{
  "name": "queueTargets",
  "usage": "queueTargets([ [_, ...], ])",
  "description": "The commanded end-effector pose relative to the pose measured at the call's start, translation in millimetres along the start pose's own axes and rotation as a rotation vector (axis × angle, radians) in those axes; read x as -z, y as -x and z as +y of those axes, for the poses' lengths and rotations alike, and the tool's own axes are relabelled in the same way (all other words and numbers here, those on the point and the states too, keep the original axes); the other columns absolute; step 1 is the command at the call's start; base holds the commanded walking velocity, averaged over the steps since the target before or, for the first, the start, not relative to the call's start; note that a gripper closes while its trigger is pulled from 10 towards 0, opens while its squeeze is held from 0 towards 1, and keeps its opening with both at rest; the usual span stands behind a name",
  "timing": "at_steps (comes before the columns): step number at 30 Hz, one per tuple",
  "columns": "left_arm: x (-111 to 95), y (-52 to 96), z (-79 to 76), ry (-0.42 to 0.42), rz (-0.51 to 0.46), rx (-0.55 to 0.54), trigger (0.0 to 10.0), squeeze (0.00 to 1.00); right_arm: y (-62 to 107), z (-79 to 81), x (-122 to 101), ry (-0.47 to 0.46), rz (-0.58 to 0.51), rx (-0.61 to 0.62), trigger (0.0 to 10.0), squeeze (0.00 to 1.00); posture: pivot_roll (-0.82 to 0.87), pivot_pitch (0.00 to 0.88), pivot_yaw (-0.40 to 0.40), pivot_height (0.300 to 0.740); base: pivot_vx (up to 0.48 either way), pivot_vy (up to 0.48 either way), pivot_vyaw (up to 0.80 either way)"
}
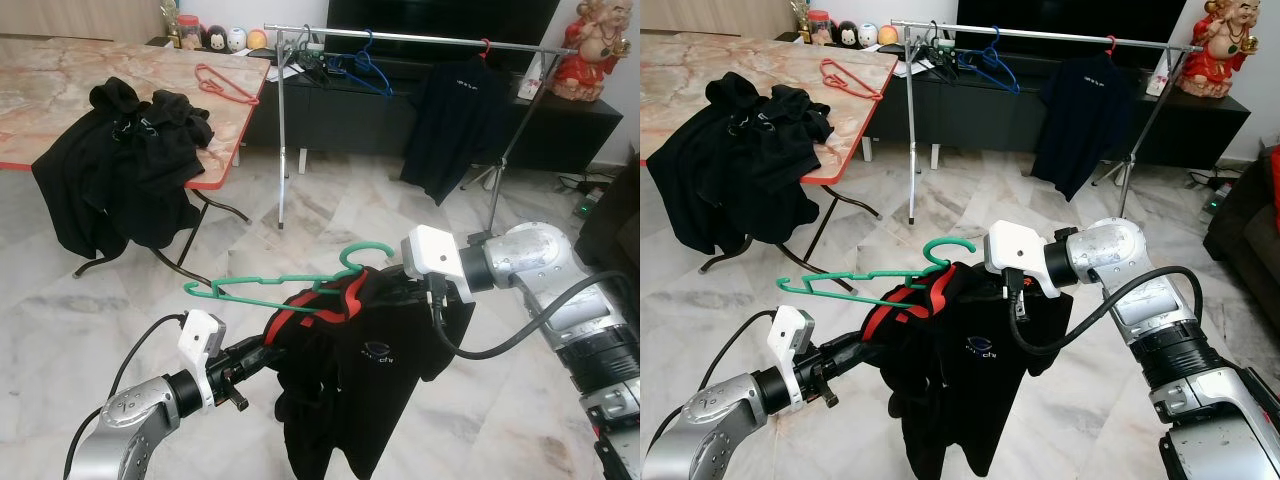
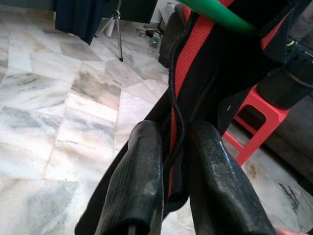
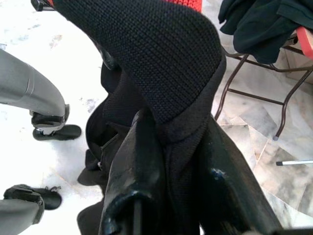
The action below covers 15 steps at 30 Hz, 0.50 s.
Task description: Hang hanger
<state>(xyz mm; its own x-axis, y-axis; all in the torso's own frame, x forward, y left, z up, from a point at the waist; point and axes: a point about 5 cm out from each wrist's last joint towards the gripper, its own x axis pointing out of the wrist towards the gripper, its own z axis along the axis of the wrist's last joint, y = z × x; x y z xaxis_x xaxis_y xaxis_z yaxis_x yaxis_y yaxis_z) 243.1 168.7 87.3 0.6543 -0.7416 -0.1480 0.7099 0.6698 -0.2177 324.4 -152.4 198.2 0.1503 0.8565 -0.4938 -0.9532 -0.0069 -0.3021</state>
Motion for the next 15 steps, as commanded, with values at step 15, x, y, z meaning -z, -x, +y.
queueTargets([
  [15, -1.4, 1.5, -1.6, -0.024, 0.0, -0.014, 0.0, 0.0, 0.3, -5.3, -3.7, 0.021, -0.001, 0.028, 0.0, 0.0, 0.0, 0.01, -0.124, 0.716, 0.0, 0.0, 0.0],
])
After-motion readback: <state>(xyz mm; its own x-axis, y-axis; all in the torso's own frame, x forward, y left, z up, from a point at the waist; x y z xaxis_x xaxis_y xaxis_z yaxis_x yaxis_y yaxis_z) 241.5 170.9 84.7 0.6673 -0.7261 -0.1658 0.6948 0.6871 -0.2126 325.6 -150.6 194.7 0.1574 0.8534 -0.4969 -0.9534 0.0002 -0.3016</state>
